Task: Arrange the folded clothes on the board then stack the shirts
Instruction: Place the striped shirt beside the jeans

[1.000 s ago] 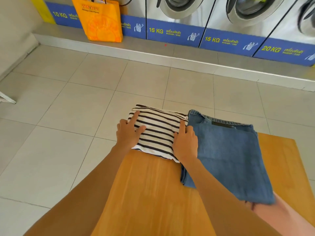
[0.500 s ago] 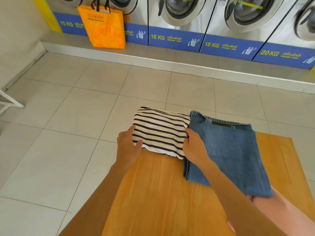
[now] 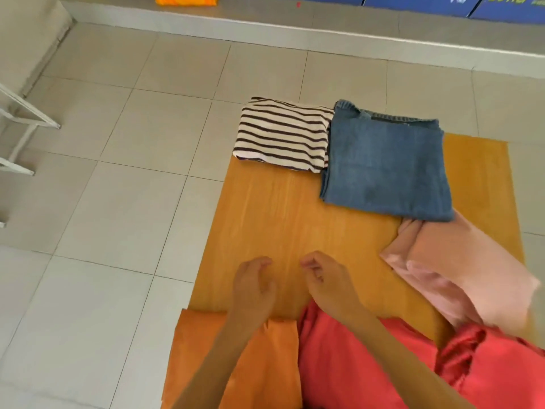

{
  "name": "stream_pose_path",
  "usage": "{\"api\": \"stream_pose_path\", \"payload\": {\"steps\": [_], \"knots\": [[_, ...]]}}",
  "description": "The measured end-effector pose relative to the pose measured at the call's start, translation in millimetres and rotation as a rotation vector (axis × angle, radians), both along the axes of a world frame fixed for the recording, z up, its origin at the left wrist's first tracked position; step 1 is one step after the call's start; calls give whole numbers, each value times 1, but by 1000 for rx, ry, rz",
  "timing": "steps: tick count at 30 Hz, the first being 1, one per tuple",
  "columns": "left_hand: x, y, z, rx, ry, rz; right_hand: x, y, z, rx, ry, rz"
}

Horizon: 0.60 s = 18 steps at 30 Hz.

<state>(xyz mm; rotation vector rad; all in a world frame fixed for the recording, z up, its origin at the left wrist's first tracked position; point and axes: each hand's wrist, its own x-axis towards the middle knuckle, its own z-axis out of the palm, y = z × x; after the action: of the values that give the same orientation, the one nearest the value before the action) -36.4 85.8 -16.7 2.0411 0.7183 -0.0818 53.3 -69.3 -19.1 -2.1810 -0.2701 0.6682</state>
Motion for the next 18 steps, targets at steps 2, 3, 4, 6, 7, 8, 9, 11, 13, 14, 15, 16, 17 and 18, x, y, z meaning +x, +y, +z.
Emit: {"api": "stream_pose_path", "payload": {"steps": [2, 3, 4, 6, 7, 8, 9, 11, 13, 14, 15, 16, 17, 18], "knots": [[-16, -14, -1, 50, 16, -118, -21, -8, -1, 4, 13, 15], [-23, -17, -1, 84, 19, -166, -30, -11, 1, 24, 3, 13], [-28, -18, 0, 115, 26, -195, -40, -15, 4, 54, -27, 9], [-39, -17, 1, 153, 39, -186, -57, -22, 12, 111, -130, 24], [-45, -16, 3, 166, 46, -157, -65, -25, 15, 116, -179, 45], [-53, -14, 4, 183, 60, -123, -72, -29, 18, 112, -225, 66], [-60, -11, 4, 206, 74, -98, -78, -31, 19, 110, -266, 87], [-78, -9, 5, 258, 99, -49, -90, -37, 21, 96, -304, 122], [-98, -8, 9, 298, 138, 46, -103, -40, 22, 53, -310, 148], [-107, -7, 11, 330, 174, 108, -109, -41, 23, 32, -308, 159], [-113, -4, 11, 370, 224, 166, -114, -41, 22, 9, -277, 167], [-122, -3, 13, 399, 288, 227, -120, -41, 22, -19, -220, 179], [-129, -3, 15, 406, 352, 290, -126, -41, 22, -58, -146, 199], [-135, -3, 14, 389, 400, 346, -132, -40, 21, -106, -78, 219]]}}
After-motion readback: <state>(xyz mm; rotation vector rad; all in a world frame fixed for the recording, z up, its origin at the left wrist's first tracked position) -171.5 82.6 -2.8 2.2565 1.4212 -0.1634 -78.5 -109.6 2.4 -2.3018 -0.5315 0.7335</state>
